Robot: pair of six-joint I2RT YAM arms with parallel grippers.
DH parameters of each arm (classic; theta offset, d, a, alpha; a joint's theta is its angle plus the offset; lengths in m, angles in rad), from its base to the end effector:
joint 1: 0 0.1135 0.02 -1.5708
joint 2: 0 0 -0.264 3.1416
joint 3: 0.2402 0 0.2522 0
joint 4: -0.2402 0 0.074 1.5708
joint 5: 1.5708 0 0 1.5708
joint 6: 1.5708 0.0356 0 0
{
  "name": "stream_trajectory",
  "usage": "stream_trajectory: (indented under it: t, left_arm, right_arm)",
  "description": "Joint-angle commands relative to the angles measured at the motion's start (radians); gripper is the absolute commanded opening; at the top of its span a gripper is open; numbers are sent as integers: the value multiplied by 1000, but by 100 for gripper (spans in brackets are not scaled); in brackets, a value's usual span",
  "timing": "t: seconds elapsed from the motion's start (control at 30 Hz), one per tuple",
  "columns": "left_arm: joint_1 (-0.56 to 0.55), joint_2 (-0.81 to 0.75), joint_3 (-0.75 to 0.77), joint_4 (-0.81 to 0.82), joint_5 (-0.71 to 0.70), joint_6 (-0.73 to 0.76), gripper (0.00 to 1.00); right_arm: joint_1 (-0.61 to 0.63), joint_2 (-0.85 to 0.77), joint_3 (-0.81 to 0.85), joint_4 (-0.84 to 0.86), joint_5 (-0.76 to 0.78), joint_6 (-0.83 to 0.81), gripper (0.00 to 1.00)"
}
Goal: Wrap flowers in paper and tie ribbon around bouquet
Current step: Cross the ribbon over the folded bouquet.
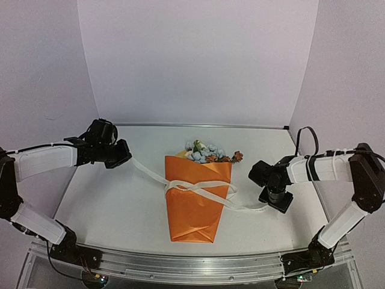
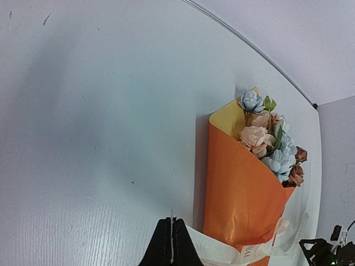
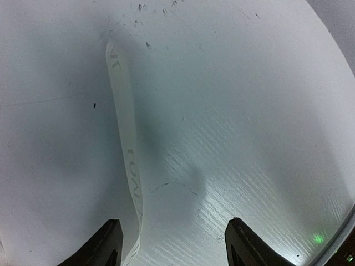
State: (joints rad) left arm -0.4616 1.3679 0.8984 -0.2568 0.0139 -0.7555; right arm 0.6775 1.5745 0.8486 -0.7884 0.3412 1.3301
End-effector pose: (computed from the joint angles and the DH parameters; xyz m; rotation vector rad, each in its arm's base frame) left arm 0.2633 -0.1315 0.2420 -0.3415 2.3581 -0.6256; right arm 0.2023 0.1475 0.1524 0.9161 2.6643 -0.1935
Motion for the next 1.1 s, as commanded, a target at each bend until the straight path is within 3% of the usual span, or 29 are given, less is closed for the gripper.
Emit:
stream_trajectory:
  t: [0.0,0.2,0.37,0.47,0.6,0.63,1.07]
  left_arm:
    - [9,-39,-8,-2,-41,15,0]
    - [12,-38,-14,-8,-46,10,0]
    - [16,-45,-30,-11,-57,0,0]
    - [21,-50,-46,-22,-82,-22,0]
    - [31,-67,-58,-74,-141,-55,0]
    - [35,-74,-62,-89,-165,-67,0]
    - [144,-188,-143,-254,-308,-114,0]
  right_arm:
    - [-16,23,-30,59,-21,42,63]
    - [-25,65,-25,99,-48,38,62]
    - [-34,94,-46,163,-86,55,53]
    - [-44,103,-44,181,-106,53,37]
    - [-75,74,-41,186,-97,10,3]
    - [-86,64,-40,186,-91,-6,0]
    - [-229,-66,19,72,71,-266,0]
